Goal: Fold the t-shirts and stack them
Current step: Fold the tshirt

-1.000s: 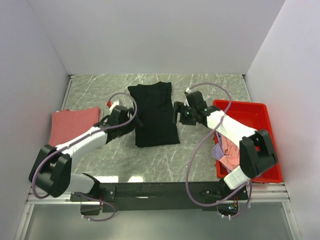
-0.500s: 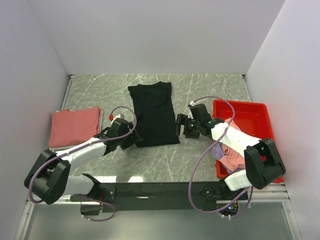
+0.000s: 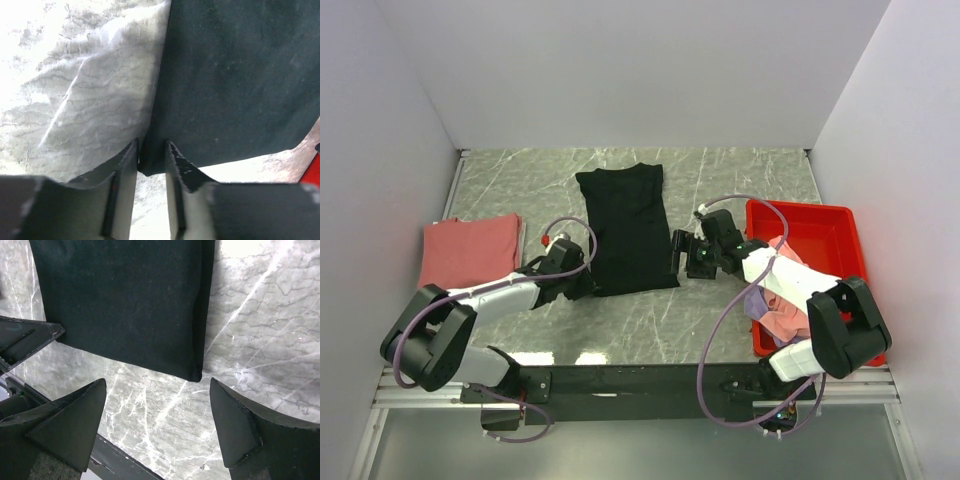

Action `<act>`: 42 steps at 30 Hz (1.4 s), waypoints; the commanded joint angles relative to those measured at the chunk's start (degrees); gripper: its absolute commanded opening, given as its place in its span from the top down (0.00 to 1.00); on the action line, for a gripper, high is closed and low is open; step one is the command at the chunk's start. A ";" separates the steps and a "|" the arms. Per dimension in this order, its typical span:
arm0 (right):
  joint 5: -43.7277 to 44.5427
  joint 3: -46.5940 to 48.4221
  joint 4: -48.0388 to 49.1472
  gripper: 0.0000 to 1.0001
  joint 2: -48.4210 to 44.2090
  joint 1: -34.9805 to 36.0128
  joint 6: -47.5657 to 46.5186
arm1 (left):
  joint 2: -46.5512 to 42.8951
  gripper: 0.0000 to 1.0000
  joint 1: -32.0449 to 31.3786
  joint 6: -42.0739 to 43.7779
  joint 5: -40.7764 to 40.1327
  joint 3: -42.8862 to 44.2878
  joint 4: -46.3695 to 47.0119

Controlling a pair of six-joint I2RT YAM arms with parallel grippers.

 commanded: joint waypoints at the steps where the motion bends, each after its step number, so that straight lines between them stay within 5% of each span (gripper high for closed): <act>1: -1.29 -0.70 2.14 0.11 0.94 -0.14 -0.15 | 0.67 0.69 -0.20 -0.13 0.62 0.42 1.28; 15: -1.20 -1.49 3.19 0.24 5.86 -0.14 -0.42 | 1.80 0.99 -1.17 -0.74 1.41 0.51 1.28; 24: -0.59 -1.49 2.85 0.62 8.24 -0.22 -1.47 | 1.37 0.99 -1.78 -1.36 1.24 0.51 0.06; 28: -1.20 -1.84 3.10 0.66 8.50 -0.22 -1.91 | 0.58 0.99 -1.87 -1.62 1.24 0.16 -0.12; 39: -4.27 -3.50 4.16 0.99 7.63 -0.22 -3.58 | -1.35 0.99 -3.10 -3.46 1.24 -1.43 -0.56; 42: -5.95 -4.21 3.29 1.00 5.43 -0.05 -4.46 | -3.28 0.99 -4.06 -3.64 -0.94 -1.17 -3.10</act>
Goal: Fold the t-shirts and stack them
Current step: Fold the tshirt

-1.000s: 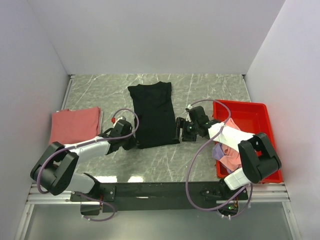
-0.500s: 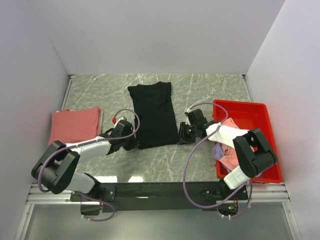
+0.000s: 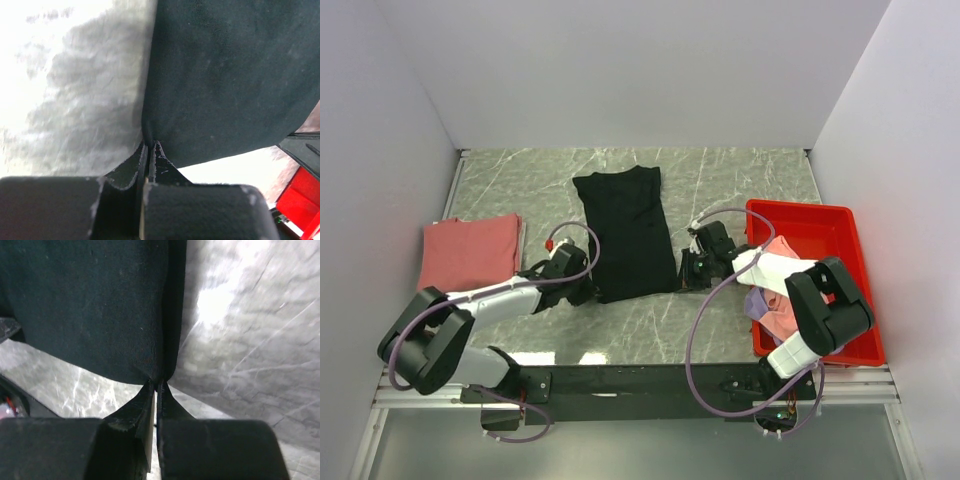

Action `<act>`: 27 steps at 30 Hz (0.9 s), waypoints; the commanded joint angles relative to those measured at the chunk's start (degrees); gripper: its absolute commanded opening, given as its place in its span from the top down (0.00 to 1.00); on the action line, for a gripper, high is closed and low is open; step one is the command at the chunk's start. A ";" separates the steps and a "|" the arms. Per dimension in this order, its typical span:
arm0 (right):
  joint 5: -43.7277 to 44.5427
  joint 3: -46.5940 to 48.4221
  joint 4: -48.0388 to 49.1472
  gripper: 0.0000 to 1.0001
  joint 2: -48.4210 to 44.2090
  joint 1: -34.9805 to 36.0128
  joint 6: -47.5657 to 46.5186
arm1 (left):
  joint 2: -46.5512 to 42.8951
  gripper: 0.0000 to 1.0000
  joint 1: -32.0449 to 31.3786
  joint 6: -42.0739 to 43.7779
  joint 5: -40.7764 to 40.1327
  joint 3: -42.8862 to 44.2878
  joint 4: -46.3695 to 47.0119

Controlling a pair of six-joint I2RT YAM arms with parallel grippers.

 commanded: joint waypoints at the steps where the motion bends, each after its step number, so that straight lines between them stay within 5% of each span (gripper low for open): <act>1: -3.65 -1.52 -0.43 1.00 -3.33 -0.13 -1.99 | -3.53 0.99 -2.18 -0.84 -2.29 -0.07 -4.18; 15: -15.97 4.88 -25.46 1.00 -20.65 1.62 -11.48 | -30.94 0.99 -6.68 -2.51 -4.67 2.65 -25.18; 27: -24.75 9.53 -32.33 1.00 -33.05 3.64 -7.96 | -42.38 0.99 -6.68 -1.28 -3.27 11.87 -36.18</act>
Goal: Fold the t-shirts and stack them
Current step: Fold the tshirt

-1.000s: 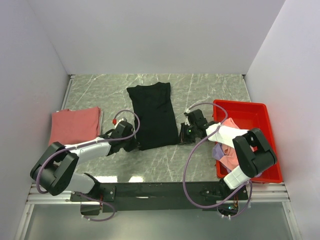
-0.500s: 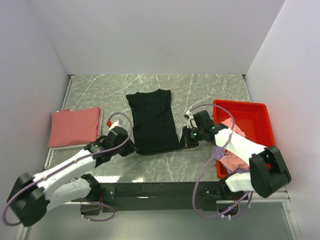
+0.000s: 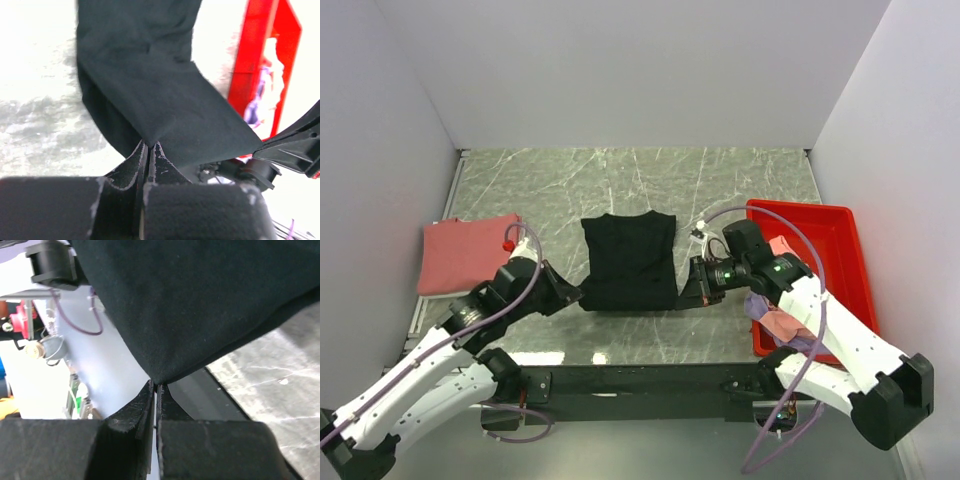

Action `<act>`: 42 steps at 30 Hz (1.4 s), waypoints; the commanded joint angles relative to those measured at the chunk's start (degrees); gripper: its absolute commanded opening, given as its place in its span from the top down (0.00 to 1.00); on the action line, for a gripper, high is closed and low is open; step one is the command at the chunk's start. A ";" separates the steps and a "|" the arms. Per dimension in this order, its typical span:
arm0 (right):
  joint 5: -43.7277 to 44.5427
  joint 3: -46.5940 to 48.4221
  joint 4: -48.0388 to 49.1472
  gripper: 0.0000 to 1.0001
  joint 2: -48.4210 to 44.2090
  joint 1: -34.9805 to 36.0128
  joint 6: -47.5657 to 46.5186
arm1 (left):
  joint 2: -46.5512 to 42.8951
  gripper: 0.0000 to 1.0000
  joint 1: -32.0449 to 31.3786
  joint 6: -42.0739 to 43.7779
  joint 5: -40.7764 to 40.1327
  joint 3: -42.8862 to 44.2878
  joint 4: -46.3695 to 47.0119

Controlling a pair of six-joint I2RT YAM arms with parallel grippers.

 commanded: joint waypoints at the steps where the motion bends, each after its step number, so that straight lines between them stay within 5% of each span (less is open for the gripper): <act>1: -3.38 5.06 -5.44 1.00 -2.43 0.15 -0.32 | -2.07 0.99 -0.16 1.14 0.63 4.91 -3.46; 8: -6.63 6.03 -4.21 1.00 -2.96 0.15 1.44 | -2.26 0.99 -0.16 2.37 -1.83 9.84 -7.07; 23: -0.05 9.55 4.65 1.00 0.56 -1.26 5.04 | 8.90 0.99 0.45 8.17 -5.79 10.80 8.91; 42: 0.57 14.38 16.09 1.00 10.40 -7.58 9.88 | 26.57 0.99 17.76 15.91 9.41 15.90 18.86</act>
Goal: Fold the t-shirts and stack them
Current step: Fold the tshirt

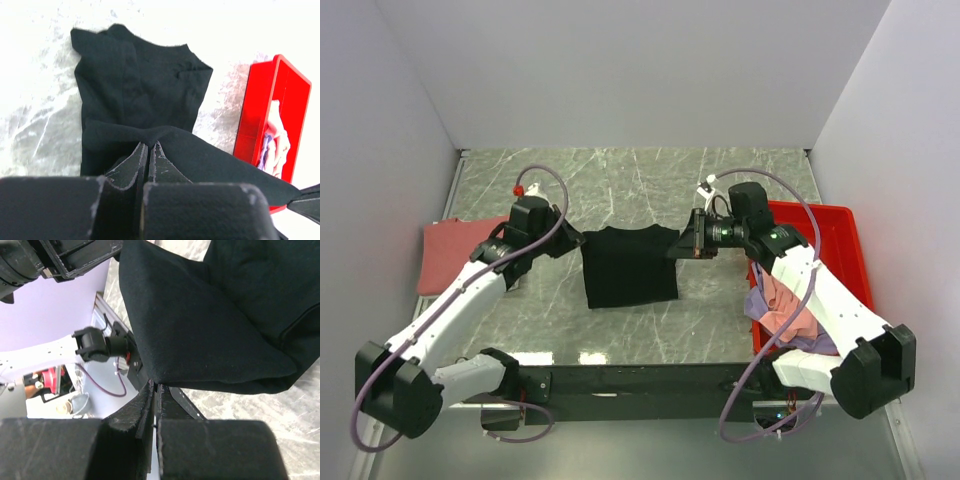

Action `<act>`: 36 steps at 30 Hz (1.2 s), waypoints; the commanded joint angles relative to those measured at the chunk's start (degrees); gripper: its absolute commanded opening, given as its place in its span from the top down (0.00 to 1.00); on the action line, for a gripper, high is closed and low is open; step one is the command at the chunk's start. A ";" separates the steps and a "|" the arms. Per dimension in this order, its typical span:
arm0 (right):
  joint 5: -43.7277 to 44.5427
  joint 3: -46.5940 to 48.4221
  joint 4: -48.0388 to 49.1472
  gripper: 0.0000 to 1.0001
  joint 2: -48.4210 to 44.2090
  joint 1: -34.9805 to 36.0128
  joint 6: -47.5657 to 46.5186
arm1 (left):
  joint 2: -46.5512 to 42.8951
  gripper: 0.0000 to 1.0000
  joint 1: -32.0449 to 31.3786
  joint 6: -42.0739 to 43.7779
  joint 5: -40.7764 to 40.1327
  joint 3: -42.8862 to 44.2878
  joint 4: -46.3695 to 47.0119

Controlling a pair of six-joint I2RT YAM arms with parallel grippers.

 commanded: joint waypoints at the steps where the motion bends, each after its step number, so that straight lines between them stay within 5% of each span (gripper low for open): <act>1: 0.38 3.52 4.44 1.00 1.11 -1.64 1.31 | 2.11 0.99 2.29 2.75 4.67 3.03 5.06; 14: 2.13 5.80 8.66 1.00 9.99 -5.77 3.25 | 16.00 0.99 4.93 4.25 4.33 9.43 8.76; 36: 8.37 19.87 11.21 1.00 39.43 -9.99 3.78 | 43.24 0.99 8.09 6.09 0.19 25.96 9.12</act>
